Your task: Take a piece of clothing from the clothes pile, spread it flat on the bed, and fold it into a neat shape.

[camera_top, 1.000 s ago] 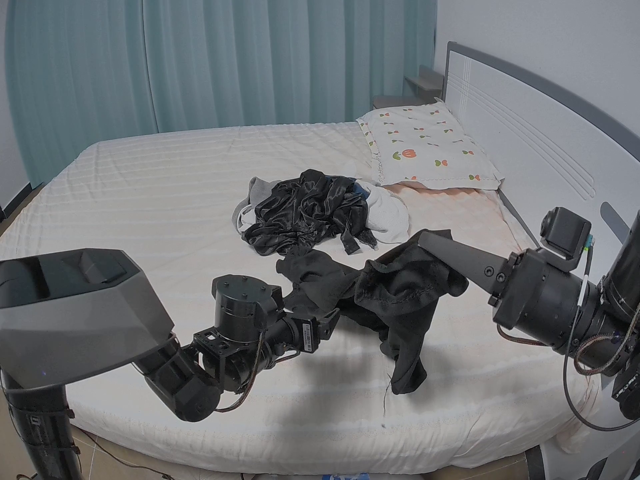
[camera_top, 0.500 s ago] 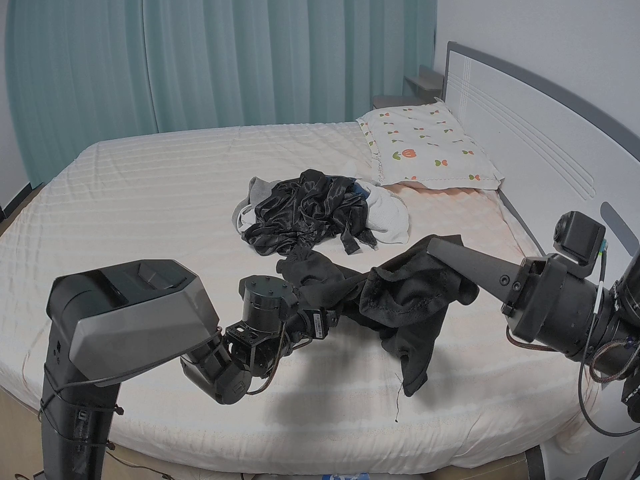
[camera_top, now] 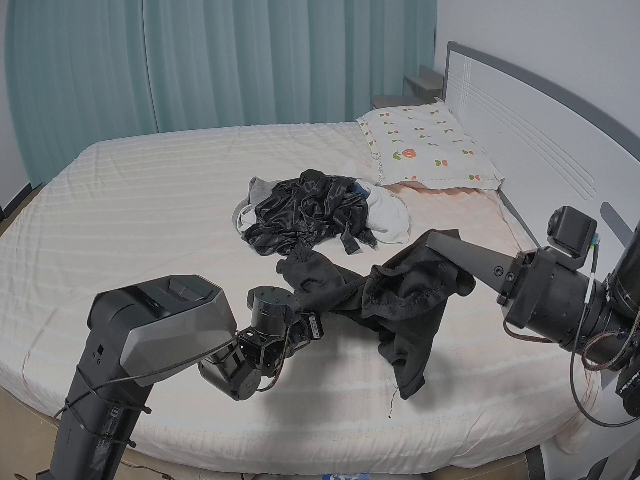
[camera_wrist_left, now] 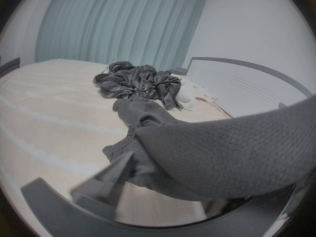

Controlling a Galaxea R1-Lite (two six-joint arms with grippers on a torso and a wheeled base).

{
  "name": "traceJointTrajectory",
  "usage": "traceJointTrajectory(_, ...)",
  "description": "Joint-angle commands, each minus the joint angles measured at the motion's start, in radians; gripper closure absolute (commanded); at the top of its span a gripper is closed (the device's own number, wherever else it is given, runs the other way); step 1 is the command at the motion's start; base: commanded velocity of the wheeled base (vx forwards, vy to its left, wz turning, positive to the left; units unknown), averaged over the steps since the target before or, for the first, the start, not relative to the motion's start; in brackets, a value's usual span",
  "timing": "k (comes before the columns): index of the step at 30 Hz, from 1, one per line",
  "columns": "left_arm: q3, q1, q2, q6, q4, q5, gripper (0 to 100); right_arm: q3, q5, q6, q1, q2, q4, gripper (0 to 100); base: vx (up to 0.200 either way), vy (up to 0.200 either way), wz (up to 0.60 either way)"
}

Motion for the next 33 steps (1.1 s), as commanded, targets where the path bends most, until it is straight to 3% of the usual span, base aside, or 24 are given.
traceJointTrajectory(1,0.1,-0.006,-0.102,-0.057,0.0,-0.006,100,-0.003,0.019,0.005,-0.04,0.091,-0.008,100,0.0,0.0,0.0)
traceJointTrajectory(6,0.231,-0.03,-0.253,-0.067,-0.003,-0.009,100,-0.026,0.018,0.005,-0.049,0.176,-0.013,100,0.0,0.0,0.0)
traceJointTrajectory(9,0.34,-0.067,-0.424,-0.128,0.0,-0.012,100,-0.08,0.009,-0.002,-0.071,0.252,-0.016,100,0.0,0.0,0.0)
traceJointTrajectory(18,0.561,-0.092,-0.731,-0.16,-0.001,-0.029,100,-0.167,-0.008,0.004,-0.189,0.251,-0.166,100,0.0,0.0,0.0)
traceJointTrajectory(27,0.677,-0.101,-0.757,-0.36,-0.012,-0.031,100,-0.011,0.009,0.017,-0.209,0.28,-0.205,100,0.0,0.0,0.0)
traceJointTrajectory(33,0.663,-0.089,-0.704,-0.372,-0.017,-0.048,100,0.003,-0.002,0.054,-0.227,0.361,-0.209,100,0.0,0.0,0.0)
